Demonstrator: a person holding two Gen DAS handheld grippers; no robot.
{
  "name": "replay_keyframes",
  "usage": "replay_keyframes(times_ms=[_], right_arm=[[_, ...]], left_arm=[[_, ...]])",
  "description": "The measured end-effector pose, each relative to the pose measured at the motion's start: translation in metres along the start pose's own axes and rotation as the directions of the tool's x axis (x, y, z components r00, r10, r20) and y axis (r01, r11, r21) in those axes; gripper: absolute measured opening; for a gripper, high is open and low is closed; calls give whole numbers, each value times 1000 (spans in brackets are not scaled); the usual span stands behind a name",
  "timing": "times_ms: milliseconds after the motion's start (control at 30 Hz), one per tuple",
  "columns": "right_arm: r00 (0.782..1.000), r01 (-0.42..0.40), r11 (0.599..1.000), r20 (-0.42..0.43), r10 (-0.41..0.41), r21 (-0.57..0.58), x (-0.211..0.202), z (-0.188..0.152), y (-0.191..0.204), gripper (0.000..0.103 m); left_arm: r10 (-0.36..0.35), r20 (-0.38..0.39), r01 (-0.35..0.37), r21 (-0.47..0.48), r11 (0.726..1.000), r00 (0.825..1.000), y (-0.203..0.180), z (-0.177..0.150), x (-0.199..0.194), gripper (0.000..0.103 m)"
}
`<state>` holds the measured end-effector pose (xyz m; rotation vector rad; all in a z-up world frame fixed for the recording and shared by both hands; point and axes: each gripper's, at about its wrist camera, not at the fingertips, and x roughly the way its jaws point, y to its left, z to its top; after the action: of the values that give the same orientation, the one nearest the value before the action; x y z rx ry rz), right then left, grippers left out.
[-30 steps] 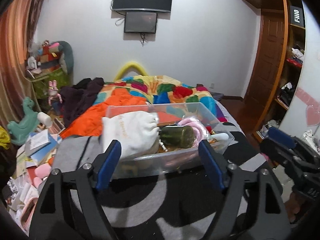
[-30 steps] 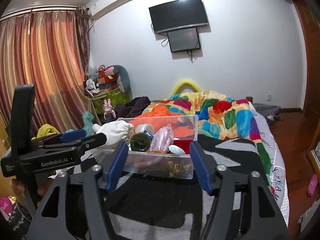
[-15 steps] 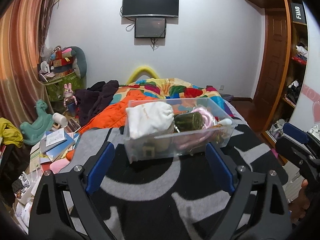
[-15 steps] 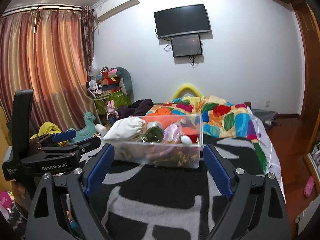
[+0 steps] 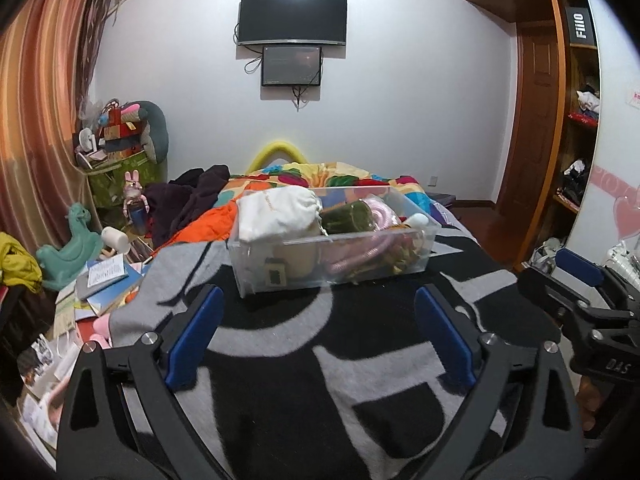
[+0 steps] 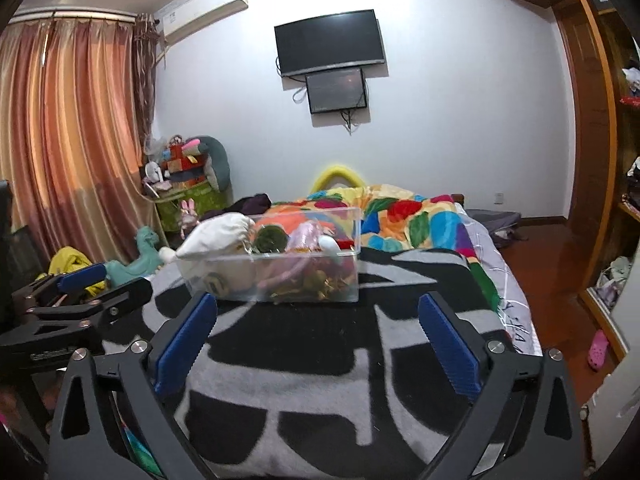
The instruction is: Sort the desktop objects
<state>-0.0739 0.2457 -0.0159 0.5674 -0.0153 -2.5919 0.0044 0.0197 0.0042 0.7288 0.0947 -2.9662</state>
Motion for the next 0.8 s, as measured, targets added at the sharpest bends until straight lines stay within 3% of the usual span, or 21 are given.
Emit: replay_keyframes(times_ms=[200, 800], right_arm=[[1000, -13, 1000, 7, 13, 2, -7, -6, 0, 101], [999, -49, 999, -3, 49, 8, -8, -11, 5, 101]], left_arm=[[37, -8, -37, -5, 999, 999, -3, -10, -3, 97], [21, -5, -21, -8, 1000, 1000, -6, -16, -10, 98]])
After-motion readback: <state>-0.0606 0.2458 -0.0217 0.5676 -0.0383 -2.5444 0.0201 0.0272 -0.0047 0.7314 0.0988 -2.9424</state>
